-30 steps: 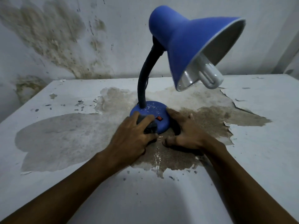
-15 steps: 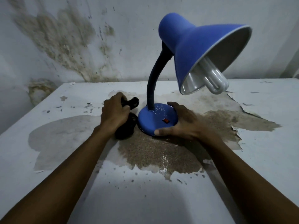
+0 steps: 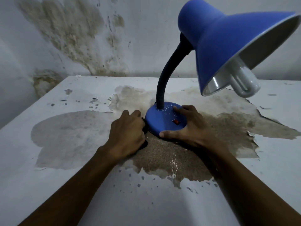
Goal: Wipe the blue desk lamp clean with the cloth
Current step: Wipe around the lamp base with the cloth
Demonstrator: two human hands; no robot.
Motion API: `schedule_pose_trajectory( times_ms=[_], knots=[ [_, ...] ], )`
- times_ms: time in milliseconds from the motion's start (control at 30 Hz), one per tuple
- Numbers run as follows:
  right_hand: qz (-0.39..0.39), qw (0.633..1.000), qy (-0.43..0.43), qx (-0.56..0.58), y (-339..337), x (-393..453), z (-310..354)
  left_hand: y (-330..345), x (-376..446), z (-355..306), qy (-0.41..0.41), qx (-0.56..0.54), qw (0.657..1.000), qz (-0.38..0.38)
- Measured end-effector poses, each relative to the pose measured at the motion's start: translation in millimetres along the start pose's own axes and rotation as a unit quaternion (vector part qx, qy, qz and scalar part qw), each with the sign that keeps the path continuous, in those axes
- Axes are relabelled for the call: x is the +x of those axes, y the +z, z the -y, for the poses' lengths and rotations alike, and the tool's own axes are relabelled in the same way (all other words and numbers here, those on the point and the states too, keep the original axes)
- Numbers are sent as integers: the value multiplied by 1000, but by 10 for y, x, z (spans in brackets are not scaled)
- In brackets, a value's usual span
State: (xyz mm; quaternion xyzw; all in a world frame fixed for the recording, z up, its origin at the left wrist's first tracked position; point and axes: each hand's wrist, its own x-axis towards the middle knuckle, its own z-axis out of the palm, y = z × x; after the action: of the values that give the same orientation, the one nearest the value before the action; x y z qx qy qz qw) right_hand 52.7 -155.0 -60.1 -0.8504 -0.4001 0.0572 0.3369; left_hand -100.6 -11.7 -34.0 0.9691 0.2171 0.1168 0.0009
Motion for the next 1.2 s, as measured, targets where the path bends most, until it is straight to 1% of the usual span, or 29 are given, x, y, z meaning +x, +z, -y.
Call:
schedule_pose_trajectory(
  times_ms=[100,167,267,333,400,433,500,533,567,600,667,733,833,1033,1133,1200],
  knots=[
    [5,1000,0,6,7,0,-1,-77,-133,-156,22,35,999,5],
    [14,1000,0,-10,-4,11,28,-100,-169,-180,32,38,999,12],
    [32,999,0,-43,-51,16,108,-124,-205,-199,75,-2,996,46],
    [52,998,4,-43,-125,-5,157,-150,-212,-138,83,-65,993,54],
    [83,995,-2,-54,-206,-39,187,-177,-172,21,31,-156,987,15],
    [98,993,-7,-73,-248,-63,209,-181,-118,122,-10,-177,984,-18],
    [119,986,-14,-114,-306,-137,273,-163,26,300,-94,-163,981,-53],
    [123,984,-11,-130,-318,-186,308,-144,102,347,-124,-150,980,-48],
    [117,983,-2,-140,-319,-231,336,-125,166,352,-139,-138,980,-28],
    [103,984,10,-145,-308,-279,361,-99,209,324,-138,-121,983,1],
    [67,987,16,-146,-272,-381,424,-22,208,217,-101,-60,992,41],
    [47,990,7,-134,-227,-438,456,7,107,110,-63,-9,997,36],
    [24,991,-9,-134,-177,-439,436,-33,-131,-10,-50,12,998,20],
    [-3,989,-30,-146,-102,-420,375,-158,-463,-374,-41,-10,998,44],
    [22,993,-28,-113,-148,-386,359,-185,-505,-405,0,-61,996,72],
    [65,994,-21,-91,-240,-355,344,-216,-526,-308,7,-107,992,64]
  ],
)
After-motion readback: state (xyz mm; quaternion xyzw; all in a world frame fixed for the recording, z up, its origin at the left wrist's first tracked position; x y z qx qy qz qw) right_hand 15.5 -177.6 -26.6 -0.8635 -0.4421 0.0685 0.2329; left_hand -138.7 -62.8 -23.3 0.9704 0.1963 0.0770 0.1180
